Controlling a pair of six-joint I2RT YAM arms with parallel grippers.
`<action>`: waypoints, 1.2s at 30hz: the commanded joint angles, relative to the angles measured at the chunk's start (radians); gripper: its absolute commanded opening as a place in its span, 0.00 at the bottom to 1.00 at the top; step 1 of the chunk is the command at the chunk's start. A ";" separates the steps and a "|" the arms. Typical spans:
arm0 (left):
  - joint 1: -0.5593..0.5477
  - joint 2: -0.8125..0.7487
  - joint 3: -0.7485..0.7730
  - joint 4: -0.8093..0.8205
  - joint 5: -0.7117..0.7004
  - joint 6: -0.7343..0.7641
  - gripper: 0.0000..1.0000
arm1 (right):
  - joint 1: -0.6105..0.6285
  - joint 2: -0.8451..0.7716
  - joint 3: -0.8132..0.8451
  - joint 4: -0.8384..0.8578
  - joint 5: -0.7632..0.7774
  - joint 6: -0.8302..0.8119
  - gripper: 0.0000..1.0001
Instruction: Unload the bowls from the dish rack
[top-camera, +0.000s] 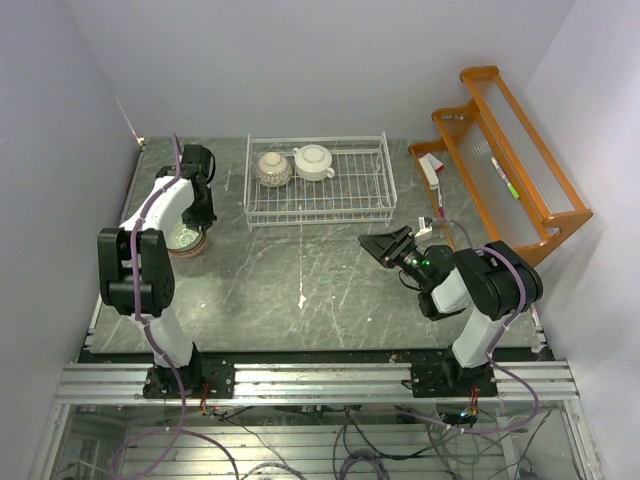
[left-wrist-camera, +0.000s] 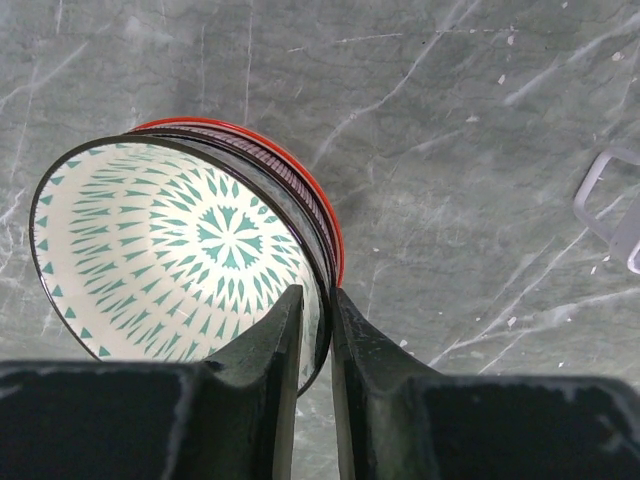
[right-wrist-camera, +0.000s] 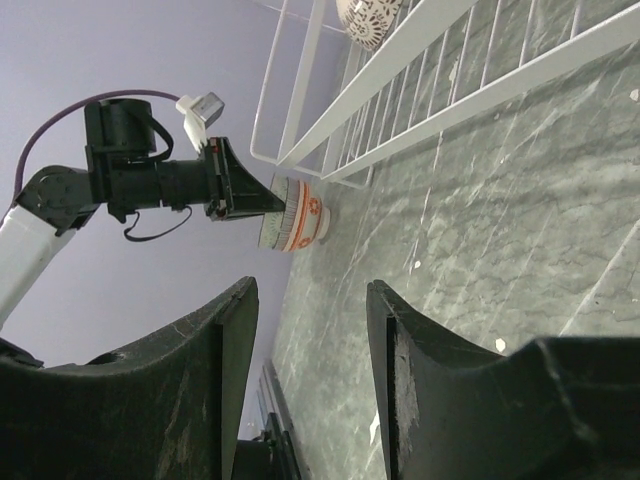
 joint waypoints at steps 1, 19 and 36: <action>0.011 -0.034 -0.003 0.002 -0.006 -0.005 0.26 | -0.007 0.007 0.011 0.286 -0.010 -0.016 0.47; 0.011 -0.080 -0.015 0.007 -0.041 -0.013 0.42 | -0.008 0.013 0.011 0.287 -0.013 -0.019 0.47; 0.011 -0.408 -0.135 0.128 0.231 -0.024 0.47 | 0.014 0.003 0.131 0.195 -0.034 -0.061 0.52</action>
